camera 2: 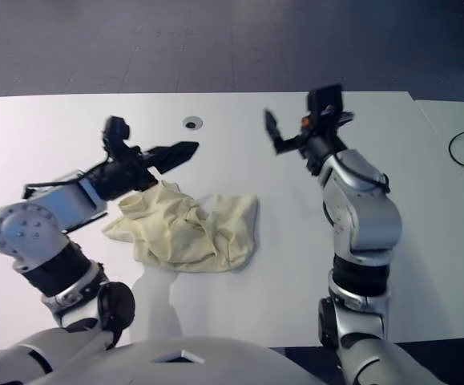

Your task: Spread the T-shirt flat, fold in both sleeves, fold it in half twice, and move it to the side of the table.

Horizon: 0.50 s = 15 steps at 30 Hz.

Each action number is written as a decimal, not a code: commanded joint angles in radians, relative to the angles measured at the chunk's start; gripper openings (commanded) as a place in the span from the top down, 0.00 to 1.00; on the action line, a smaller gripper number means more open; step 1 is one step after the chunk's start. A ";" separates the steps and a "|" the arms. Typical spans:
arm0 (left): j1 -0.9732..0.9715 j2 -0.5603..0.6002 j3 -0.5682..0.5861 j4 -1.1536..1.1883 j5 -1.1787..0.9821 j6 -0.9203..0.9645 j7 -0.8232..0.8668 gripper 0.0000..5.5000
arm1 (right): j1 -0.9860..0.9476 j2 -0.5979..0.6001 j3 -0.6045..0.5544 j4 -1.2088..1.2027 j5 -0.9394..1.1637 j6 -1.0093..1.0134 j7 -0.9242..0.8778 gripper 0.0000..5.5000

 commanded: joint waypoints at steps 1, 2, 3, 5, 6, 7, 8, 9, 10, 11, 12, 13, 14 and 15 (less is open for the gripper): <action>0.032 0.099 -0.006 -0.050 -0.027 -0.046 -0.025 0.02 | 0.107 -0.133 0.040 -0.217 0.185 0.130 0.168 0.02; 0.037 0.117 -0.005 -0.056 -0.027 -0.056 -0.023 0.02 | 0.127 -0.167 0.055 -0.256 0.207 0.144 0.192 0.02; 0.034 0.135 0.000 -0.057 -0.026 -0.064 -0.019 0.02 | 0.152 -0.205 0.080 -0.295 0.218 0.146 0.214 0.02; 0.018 0.160 0.020 -0.052 -0.031 -0.088 -0.013 0.02 | 0.206 -0.274 0.141 -0.360 0.224 0.134 0.246 0.02; 0.008 0.167 0.032 -0.049 -0.033 -0.113 -0.010 0.02 | 0.238 -0.306 0.180 -0.387 0.212 0.116 0.253 0.02; 0.001 0.169 0.043 -0.044 -0.035 -0.137 -0.005 0.02 | 0.266 -0.325 0.211 -0.404 0.203 0.100 0.255 0.02; -0.003 0.175 0.047 -0.039 -0.036 -0.160 -0.004 0.02 | 0.294 -0.345 0.245 -0.420 0.189 0.082 0.255 0.02; -0.005 0.183 0.048 -0.030 -0.038 -0.172 -0.002 0.02 | 0.322 -0.369 0.281 -0.432 0.167 0.060 0.252 0.02; -0.006 0.192 0.044 -0.023 -0.040 -0.181 0.000 0.02 | 0.347 -0.392 0.315 -0.441 0.146 0.038 0.250 0.02; -0.007 0.200 0.041 -0.017 -0.043 -0.186 0.003 0.02 | 0.366 -0.418 0.352 -0.444 0.117 0.013 0.250 0.02; -0.008 0.206 0.038 -0.012 -0.047 -0.191 0.006 0.02 | 0.381 -0.439 0.385 -0.440 0.086 -0.013 0.247 0.02; -0.009 0.211 0.031 -0.007 -0.047 -0.196 0.011 0.02 | 0.389 -0.453 0.413 -0.428 0.056 -0.037 0.242 0.02; -0.011 0.215 0.025 -0.001 -0.050 -0.201 0.017 0.02 | 0.395 -0.463 0.440 -0.412 0.022 -0.062 0.232 0.02; -0.012 0.218 0.018 0.004 -0.051 -0.205 0.023 0.02 | 0.401 -0.468 0.466 -0.397 -0.009 -0.083 0.222 0.02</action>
